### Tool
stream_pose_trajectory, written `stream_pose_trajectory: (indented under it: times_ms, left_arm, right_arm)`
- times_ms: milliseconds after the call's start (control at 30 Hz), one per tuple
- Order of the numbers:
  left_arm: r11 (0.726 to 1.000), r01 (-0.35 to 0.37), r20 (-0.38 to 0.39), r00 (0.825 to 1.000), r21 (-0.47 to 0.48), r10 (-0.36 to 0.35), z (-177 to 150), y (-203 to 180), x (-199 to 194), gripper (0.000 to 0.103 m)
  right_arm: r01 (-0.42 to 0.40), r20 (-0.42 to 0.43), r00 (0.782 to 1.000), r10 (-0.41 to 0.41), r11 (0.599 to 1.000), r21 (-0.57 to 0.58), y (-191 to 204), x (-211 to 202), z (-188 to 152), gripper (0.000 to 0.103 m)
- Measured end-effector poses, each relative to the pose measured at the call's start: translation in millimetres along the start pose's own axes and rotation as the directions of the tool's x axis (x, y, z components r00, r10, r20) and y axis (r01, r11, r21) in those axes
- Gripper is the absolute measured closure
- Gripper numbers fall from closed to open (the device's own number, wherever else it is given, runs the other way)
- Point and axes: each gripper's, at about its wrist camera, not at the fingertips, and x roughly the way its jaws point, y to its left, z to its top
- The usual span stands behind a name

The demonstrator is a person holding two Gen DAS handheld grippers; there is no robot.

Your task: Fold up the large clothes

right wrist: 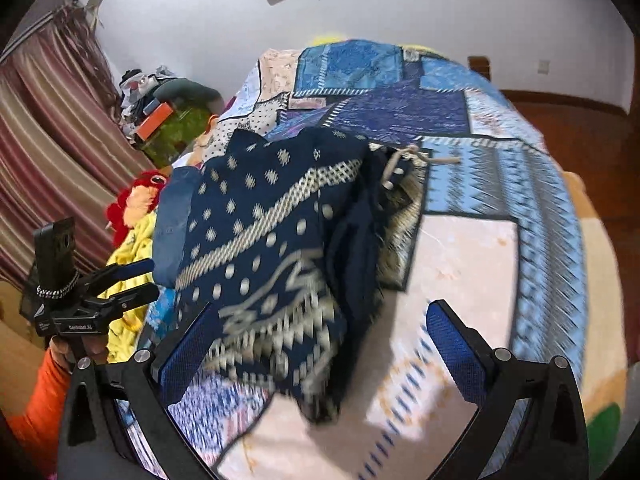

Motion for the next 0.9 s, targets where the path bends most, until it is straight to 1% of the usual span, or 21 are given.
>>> stream_pose_trajectory:
  times_ms: [33, 100, 133, 167, 200, 233, 300, 367, 433, 467, 533, 567, 600, 633, 667, 700, 733, 767, 800, 833, 900]
  left_arm:
    - [1.000, 0.012, -0.009, 1.000, -0.014, -0.013, 9, 0, 8, 0.010]
    - [0.997, 0.061, -0.037, 0.997, -0.051, -0.063, 22, 1, 27, 0.010]
    - [0.990, 0.106, -0.053, 0.992, -0.092, -0.111, 31, 5, 41, 0.010]
    - [0.986, 0.129, -0.059, 0.989, -0.109, -0.136, 34, 5, 47, 0.009]
    - [0.975, 0.171, -0.068, 0.981, -0.139, -0.181, 42, 9, 61, 0.007]
    - [0.970, 0.185, -0.071, 0.978, -0.156, -0.198, 45, 9, 67, 0.006]
    - [0.958, 0.212, -0.075, 0.970, -0.192, -0.230, 56, 15, 84, 0.006]
    - [0.945, 0.238, -0.084, 0.961, -0.222, -0.262, 63, 21, 99, 0.004]
    - [0.927, 0.282, -0.081, 0.947, -0.249, -0.310, 70, 26, 113, 0.004]
    - [0.926, 0.285, -0.076, 0.947, -0.246, -0.311, 71, 27, 115, 0.004]
    - [0.936, 0.277, -0.061, 0.953, -0.218, -0.297, 73, 21, 115, 0.004]
    - [0.938, 0.275, -0.056, 0.955, -0.210, -0.292, 73, 21, 115, 0.010]
    - [0.936, 0.286, -0.051, 0.952, -0.205, -0.302, 74, 18, 116, 0.017]
    - [0.939, 0.278, -0.049, 0.955, -0.203, -0.293, 74, 16, 114, 0.019]
    - [0.939, 0.279, -0.047, 0.955, -0.200, -0.294, 74, 16, 113, 0.025]
    - [0.939, 0.283, -0.041, 0.954, -0.198, -0.296, 73, 15, 108, 0.034]
    - [0.937, 0.289, -0.035, 0.953, -0.197, -0.301, 71, 16, 103, 0.038]
    - [0.935, 0.298, -0.025, 0.951, -0.192, -0.308, 70, 14, 96, 0.045]
    - [0.934, 0.308, -0.012, 0.949, -0.180, -0.315, 68, 12, 86, 0.050]
    - [0.937, 0.313, 0.009, 0.949, -0.153, -0.316, 66, 7, 72, 0.053]
    - [0.948, 0.301, 0.048, 0.954, -0.106, -0.297, 62, 1, 48, 0.056]
  right_arm:
    - [-0.001, -0.015, 1.000, 0.002, 1.000, 0.010, -2, 10, 6, 0.000]
    - [-0.012, -0.041, 0.999, 0.014, 0.999, 0.036, -8, 29, 15, 0.000]
    - [-0.024, -0.055, 0.998, 0.027, 0.998, 0.050, -12, 38, 19, 0.000]
    - [-0.041, -0.071, 0.996, 0.046, 0.997, 0.067, -17, 49, 24, 0.000]
    - [-0.058, -0.096, 0.993, 0.067, 0.994, 0.094, -24, 63, 31, 0.000]
    - [-0.068, -0.107, 0.991, 0.080, 0.992, 0.109, -28, 71, 34, 0.000]
    - [-0.130, -0.139, 0.979, 0.152, 0.980, 0.151, -36, 92, 41, 0.000]
    - [-0.157, -0.139, 0.974, 0.176, 0.978, 0.137, -37, 101, 48, 0.000]
    - [-0.172, -0.147, 0.971, 0.187, 0.979, 0.109, -34, 110, 56, 0.000]
    - [-0.176, -0.146, 0.971, 0.192, 0.978, 0.111, -33, 115, 59, 0.001]
    - [-0.192, -0.136, 0.969, 0.207, 0.975, 0.116, -32, 124, 63, 0.003]
    - [-0.189, -0.133, 0.970, 0.204, 0.975, 0.115, -29, 126, 64, 0.004]
    - [-0.188, -0.127, 0.971, 0.203, 0.975, 0.120, -27, 127, 65, 0.010]
    - [-0.192, -0.125, 0.970, 0.208, 0.973, 0.128, -25, 126, 64, 0.016]
    - [-0.195, -0.122, 0.970, 0.212, 0.971, 0.135, -24, 125, 64, 0.020]
    - [-0.199, -0.117, 0.970, 0.215, 0.970, 0.139, -21, 122, 62, 0.029]
    - [-0.199, -0.111, 0.970, 0.214, 0.971, 0.134, -17, 119, 62, 0.039]
    - [-0.201, -0.102, 0.972, 0.214, 0.972, 0.122, -12, 113, 62, 0.044]
    - [-0.202, -0.091, 0.973, 0.212, 0.974, 0.104, -4, 104, 63, 0.051]
    - [-0.202, -0.078, 0.975, 0.209, 0.975, 0.089, 5, 96, 63, 0.057]
    - [-0.195, -0.049, 0.979, 0.197, 0.979, 0.055, 22, 79, 62, 0.058]
